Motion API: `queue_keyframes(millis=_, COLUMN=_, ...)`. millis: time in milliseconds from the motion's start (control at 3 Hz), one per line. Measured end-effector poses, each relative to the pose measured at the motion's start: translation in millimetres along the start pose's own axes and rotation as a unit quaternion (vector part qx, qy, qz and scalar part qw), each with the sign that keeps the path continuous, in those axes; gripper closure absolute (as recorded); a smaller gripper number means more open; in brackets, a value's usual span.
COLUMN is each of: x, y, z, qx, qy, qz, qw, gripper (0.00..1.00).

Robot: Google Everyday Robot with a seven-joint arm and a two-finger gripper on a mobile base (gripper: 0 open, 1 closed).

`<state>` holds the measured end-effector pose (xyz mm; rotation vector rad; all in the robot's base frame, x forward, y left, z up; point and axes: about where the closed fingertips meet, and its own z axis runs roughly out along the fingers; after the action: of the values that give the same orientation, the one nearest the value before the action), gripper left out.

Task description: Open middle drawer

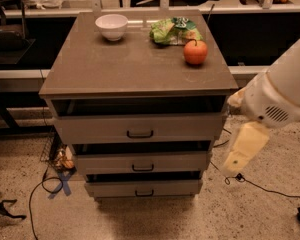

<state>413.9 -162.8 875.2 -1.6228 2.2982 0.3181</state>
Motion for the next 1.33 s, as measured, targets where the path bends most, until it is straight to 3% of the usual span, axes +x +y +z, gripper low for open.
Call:
queue_keyframes(millis=333, x=-14, y=36, z=70, qx=-0.048, qy=-0.025, qz=0.002, qw=0.9986, gripper=0.0)
queue_keyframes(millis=1000, x=2, y=27, z=91, qx=-0.053, qy=-0.017, qz=-0.015, qw=0.9983, gripper=0.0)
queue_keyframes(millis=1333, x=28, y=19, z=129, qx=-0.066, qy=-0.035, qz=-0.033, qw=0.9967, gripper=0.0)
